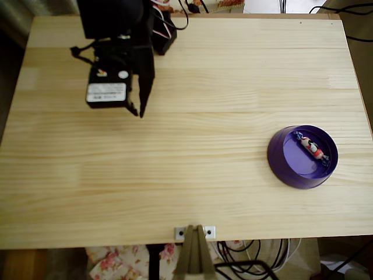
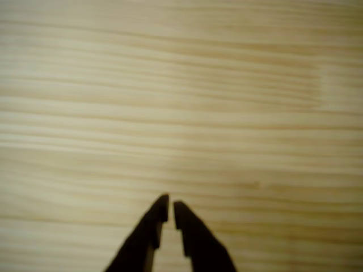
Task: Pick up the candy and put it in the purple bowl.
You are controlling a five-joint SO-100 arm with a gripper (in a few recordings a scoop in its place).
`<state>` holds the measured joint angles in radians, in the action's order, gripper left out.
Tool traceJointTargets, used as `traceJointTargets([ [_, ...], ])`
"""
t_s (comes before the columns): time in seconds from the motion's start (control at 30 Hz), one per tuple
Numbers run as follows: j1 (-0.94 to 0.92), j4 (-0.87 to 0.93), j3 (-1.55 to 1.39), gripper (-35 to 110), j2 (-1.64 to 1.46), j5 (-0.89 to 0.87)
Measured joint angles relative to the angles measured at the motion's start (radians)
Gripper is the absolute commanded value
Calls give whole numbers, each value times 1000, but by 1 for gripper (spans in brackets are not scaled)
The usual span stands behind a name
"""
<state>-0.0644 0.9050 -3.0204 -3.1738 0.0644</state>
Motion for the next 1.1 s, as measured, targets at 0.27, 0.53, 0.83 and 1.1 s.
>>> traceJointTargets([
  [0.27,2,48,-28,0,-87,17],
  [0.53,2,54,-40,0,-92,17],
  [0.83,2,54,-40,0,-92,17],
  [1.1,17,54,-40,0,-92,17],
])
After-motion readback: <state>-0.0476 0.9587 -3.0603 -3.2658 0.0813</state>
